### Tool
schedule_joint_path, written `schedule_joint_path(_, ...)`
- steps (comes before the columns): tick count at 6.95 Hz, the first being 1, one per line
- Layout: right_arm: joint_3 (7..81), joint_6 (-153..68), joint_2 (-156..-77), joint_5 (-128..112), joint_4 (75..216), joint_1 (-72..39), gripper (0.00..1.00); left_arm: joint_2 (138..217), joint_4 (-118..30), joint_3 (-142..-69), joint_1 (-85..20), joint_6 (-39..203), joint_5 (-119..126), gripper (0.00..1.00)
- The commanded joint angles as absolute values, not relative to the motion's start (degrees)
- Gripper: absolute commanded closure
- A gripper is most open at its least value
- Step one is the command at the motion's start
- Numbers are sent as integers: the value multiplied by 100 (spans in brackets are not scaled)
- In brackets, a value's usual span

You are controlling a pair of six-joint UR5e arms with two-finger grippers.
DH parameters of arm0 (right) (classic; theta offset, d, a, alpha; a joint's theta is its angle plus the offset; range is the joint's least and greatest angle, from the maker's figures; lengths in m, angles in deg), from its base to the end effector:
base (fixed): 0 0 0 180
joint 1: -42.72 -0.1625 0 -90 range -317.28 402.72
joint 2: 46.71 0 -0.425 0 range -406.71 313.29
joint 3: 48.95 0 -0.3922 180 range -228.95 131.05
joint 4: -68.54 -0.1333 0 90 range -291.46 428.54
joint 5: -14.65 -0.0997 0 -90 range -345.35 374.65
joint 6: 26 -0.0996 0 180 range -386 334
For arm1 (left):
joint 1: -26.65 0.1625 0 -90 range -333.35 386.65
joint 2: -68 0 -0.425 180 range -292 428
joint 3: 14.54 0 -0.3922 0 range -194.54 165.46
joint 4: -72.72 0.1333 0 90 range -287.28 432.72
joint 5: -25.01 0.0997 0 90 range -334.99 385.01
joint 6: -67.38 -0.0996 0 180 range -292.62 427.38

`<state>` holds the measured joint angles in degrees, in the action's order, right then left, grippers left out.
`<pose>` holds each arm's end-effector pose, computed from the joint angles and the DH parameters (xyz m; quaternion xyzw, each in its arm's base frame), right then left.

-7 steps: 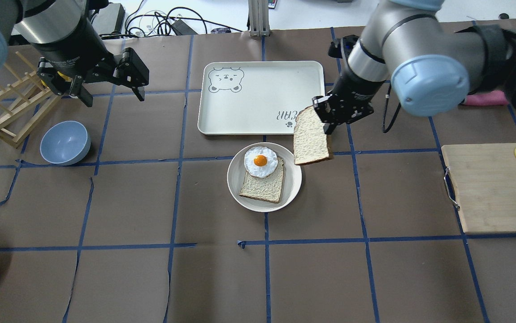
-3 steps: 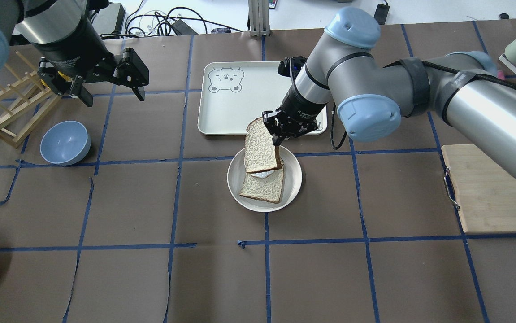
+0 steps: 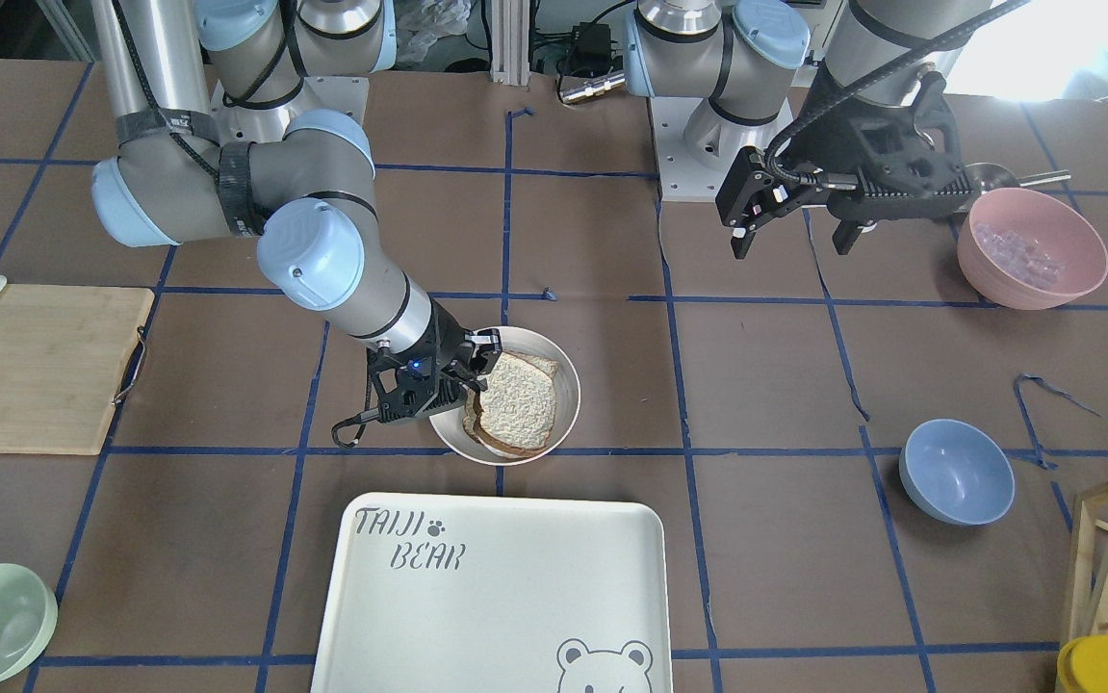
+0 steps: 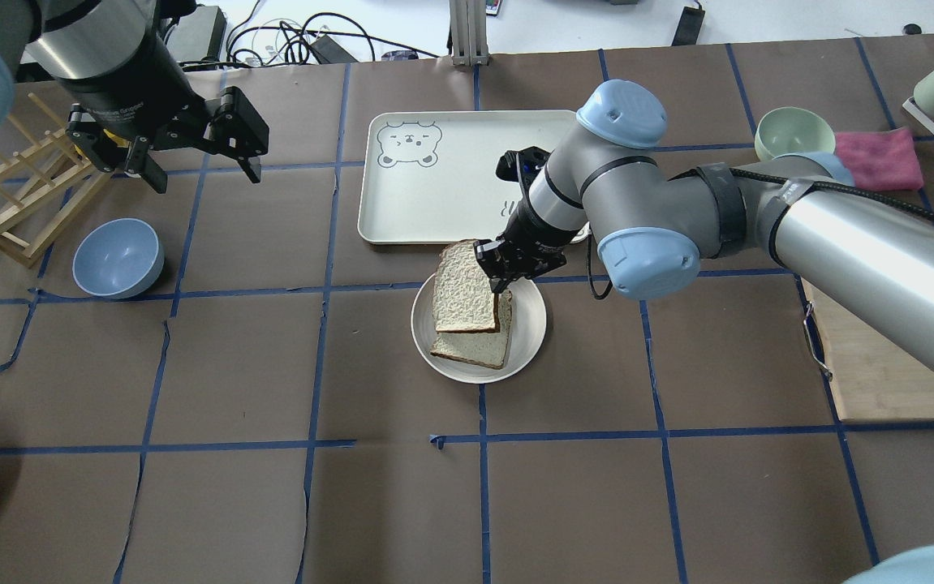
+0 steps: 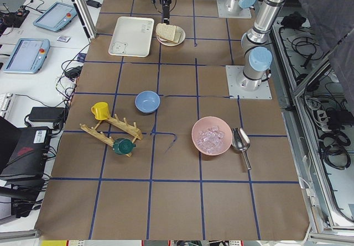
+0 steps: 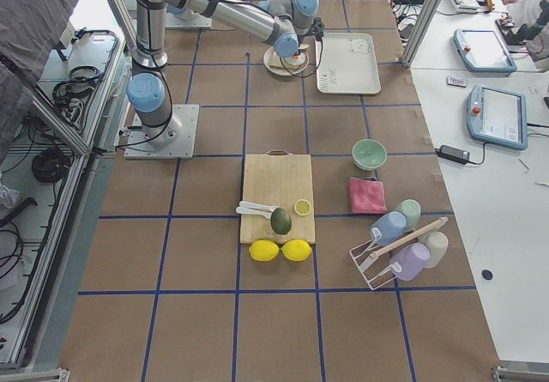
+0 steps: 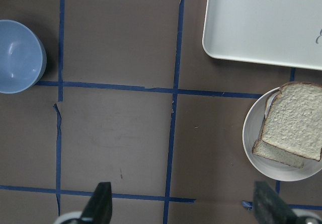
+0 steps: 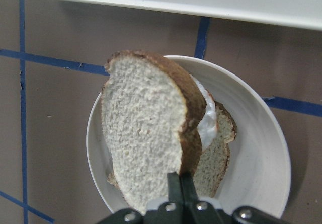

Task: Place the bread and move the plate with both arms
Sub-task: 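Lay the bread slice on the egg and open the right gripper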

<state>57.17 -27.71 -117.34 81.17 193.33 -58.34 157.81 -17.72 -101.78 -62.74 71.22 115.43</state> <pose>0.2770 -0.5153 0.2432 -0.0786 0.9759 0.0286 0.2015 -0.1273 -0.4956 0.5125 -0.0389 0.9990 -0.0220 0.0030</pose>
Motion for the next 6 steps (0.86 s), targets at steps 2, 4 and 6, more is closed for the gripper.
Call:
schedule_joint_path(2,6056,-2451,-11746,8118,19887,-5827,54,15783,-1772,-10182,-6282,7125,11545,0)
schedule_joint_path(4,5873,-2556,-11877,8197,20082,-5818,5,15783,-1772,-10182,-6282,7125,11545,0)
schedule_joint_path(6,4657,-2557,-11957,8537,19045,-5766,0,15783,-1772,-10190,-6282,7116,11545,0)
